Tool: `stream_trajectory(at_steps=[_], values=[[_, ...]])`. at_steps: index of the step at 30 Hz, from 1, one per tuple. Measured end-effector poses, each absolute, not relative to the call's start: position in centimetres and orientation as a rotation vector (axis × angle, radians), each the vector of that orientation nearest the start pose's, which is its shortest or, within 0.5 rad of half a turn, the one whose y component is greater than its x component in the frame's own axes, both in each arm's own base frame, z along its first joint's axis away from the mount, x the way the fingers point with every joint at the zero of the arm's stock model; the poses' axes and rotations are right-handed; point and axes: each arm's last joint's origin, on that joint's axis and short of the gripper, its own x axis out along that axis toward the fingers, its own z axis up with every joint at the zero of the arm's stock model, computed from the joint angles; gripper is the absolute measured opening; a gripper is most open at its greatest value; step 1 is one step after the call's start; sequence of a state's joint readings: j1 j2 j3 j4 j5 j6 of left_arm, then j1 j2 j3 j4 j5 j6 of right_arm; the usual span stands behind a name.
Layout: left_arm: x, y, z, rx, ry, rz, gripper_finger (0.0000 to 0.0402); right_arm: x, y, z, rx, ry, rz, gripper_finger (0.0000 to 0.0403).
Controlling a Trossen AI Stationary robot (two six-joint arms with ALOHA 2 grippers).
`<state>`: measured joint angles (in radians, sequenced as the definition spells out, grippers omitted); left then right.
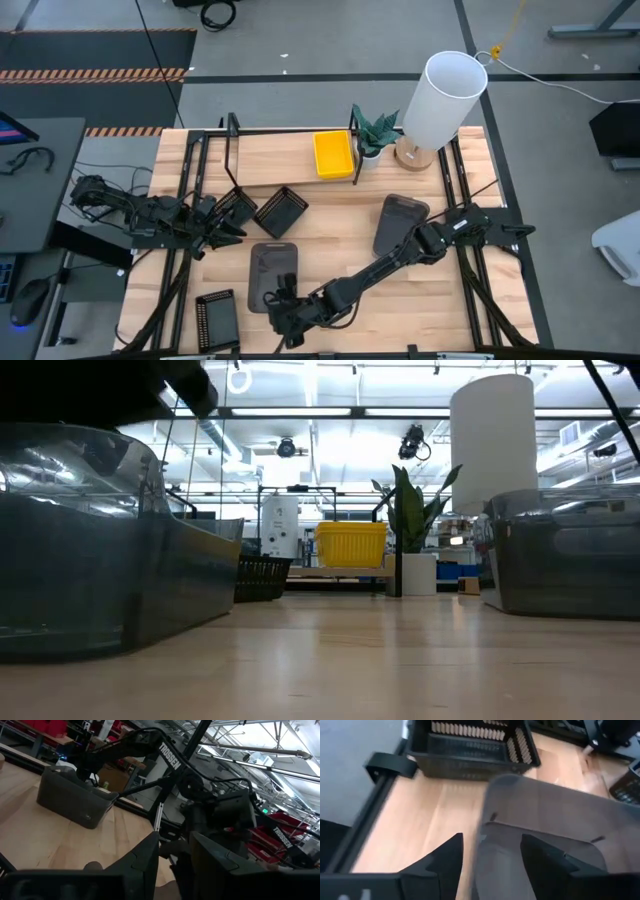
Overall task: Stack baskets on shelf by color
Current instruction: Stack the left transparent black bin on the right transparent black bin
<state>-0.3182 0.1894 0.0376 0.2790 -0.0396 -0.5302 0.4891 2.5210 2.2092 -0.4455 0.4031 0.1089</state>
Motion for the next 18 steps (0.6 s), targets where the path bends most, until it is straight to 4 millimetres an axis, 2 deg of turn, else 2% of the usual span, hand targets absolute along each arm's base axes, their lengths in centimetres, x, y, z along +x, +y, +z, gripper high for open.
stream_trajectory(at_steps=[5, 13, 18], values=[[10.3, -3.3, 18.8, -0.549, -0.049, -0.306, 0.0117, 49.8, 24.2, 17.2, -0.224, 0.705, 0.044, 0.0152], [10.3, -3.3, 18.8, -0.549, -0.049, -0.305, 0.0117, 49.8, 23.8, 16.9, -0.175, 0.757, 0.086, 0.0018], [10.3, -3.3, 18.8, -0.549, -0.049, -0.305, 0.0117, 49.6, 23.9, 16.9, -0.148, 0.77, 0.075, 0.0014]])
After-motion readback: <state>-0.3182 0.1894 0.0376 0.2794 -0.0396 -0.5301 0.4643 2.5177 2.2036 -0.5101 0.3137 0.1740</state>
